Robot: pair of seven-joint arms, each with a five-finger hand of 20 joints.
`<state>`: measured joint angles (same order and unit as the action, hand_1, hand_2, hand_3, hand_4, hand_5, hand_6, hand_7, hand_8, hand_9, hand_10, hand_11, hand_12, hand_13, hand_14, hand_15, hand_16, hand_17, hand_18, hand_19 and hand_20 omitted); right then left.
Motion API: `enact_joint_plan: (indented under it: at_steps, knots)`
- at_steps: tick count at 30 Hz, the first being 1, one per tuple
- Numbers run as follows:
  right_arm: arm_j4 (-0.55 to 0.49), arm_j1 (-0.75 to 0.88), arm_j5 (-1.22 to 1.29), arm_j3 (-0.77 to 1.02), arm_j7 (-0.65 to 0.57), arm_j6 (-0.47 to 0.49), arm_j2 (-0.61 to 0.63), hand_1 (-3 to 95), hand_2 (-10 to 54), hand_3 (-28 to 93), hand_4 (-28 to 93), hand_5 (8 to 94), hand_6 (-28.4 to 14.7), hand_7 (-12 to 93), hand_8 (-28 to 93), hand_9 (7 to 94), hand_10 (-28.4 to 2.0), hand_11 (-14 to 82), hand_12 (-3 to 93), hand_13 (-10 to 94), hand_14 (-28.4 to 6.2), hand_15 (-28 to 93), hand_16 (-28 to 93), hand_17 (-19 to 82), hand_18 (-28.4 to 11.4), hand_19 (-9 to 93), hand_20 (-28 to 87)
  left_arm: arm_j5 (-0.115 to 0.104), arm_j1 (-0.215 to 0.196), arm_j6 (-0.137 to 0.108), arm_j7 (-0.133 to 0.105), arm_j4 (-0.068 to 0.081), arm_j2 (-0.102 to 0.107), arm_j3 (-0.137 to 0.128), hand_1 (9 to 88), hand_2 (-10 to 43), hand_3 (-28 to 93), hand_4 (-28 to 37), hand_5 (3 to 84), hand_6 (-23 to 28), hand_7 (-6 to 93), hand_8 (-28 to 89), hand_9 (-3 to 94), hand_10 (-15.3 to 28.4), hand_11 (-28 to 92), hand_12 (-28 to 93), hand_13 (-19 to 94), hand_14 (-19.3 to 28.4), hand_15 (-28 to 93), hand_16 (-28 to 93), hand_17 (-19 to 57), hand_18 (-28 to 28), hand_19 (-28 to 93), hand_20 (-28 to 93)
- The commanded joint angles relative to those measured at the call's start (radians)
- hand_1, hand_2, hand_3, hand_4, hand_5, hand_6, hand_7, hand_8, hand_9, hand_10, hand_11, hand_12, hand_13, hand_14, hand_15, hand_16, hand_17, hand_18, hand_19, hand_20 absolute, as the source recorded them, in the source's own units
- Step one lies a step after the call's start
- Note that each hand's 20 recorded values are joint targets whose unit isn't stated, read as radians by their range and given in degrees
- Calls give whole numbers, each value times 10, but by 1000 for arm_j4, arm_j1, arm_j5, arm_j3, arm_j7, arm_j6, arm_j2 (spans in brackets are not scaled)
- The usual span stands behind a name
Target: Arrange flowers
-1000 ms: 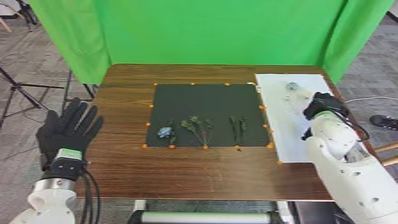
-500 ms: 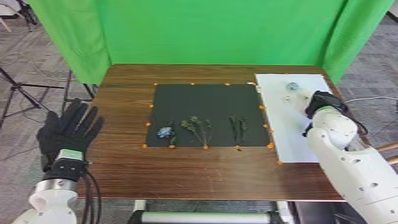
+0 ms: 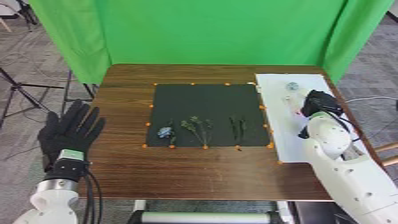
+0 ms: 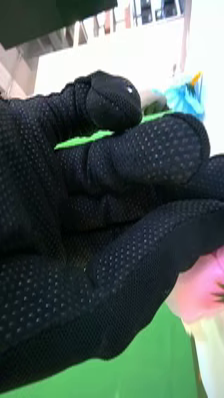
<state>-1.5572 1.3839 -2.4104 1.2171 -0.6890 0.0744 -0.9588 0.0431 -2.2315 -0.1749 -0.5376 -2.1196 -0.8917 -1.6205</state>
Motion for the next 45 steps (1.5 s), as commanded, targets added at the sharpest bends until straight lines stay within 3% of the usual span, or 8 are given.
enact_joint_plan:
  at_steps: [1,4,6,10,23,39,43,45]
  knots:
    - [-115,12,-45,-12,21,-67,23,616,-87,711,-283,779,-3,260,69,840,-91,48,328,766,-51,513,367,406,-209,900,386,-7,-6,2,21,-8,-9,1,281,115,715,-283,394,69,136,-96,337,122,201,110,237,131,335,-72,-48,132,333,101]
    - [-130,-35,-60,-38,37,-111,-29,614,-87,716,-283,779,-3,259,74,842,-92,49,329,767,-49,509,369,407,-208,901,385,-3,-24,2,18,-7,-4,-16,280,116,715,-283,393,69,134,-95,338,122,200,111,237,131,335,-72,-46,131,329,100]
    - [-131,-80,-57,-76,51,-126,-66,612,-87,720,-283,779,-3,259,76,842,-94,50,330,768,-49,508,370,408,-209,902,385,-22,-21,-7,5,-1,-4,-17,280,116,713,-283,393,69,133,-94,338,122,199,111,237,130,335,-72,-46,131,329,101]
    - [-135,-154,-53,-158,125,-117,-144,610,-87,724,-283,781,-4,258,76,842,-94,50,330,768,-49,506,371,408,-208,903,384,-10,-12,3,23,5,4,-19,278,117,715,-283,392,68,131,-94,337,123,197,110,235,131,331,-72,-46,131,328,101]
    - [47,-312,-157,-449,345,-85,-375,605,-86,728,-283,779,-4,260,64,838,-92,48,326,767,-48,505,374,408,-208,906,384,-8,143,21,55,65,33,94,273,121,713,-283,390,69,129,-92,334,123,194,112,234,130,329,-69,-47,131,328,102]
    - [171,-273,-223,-506,367,-4,-480,605,-85,725,-283,749,-5,287,39,815,-94,50,322,759,-44,507,380,407,-206,905,391,-11,154,-13,90,58,39,102,272,121,717,-283,390,69,129,-92,336,123,196,113,236,131,331,-69,-49,132,331,103]
    - [177,-275,-223,-519,368,1,-475,606,-83,720,-283,746,-4,291,31,814,-94,52,320,760,-45,507,378,406,-205,905,391,-24,163,-51,93,54,31,107,273,123,716,-283,392,69,132,-92,339,123,198,113,237,131,333,-70,-49,133,332,104]
    - [178,-278,-227,-523,367,-13,-471,607,-82,719,-283,745,-5,294,30,814,-94,53,320,759,-46,508,377,406,-206,905,391,-26,160,-33,90,55,32,108,274,127,717,-283,397,69,135,-92,343,124,200,112,241,132,338,-69,-49,133,336,105]
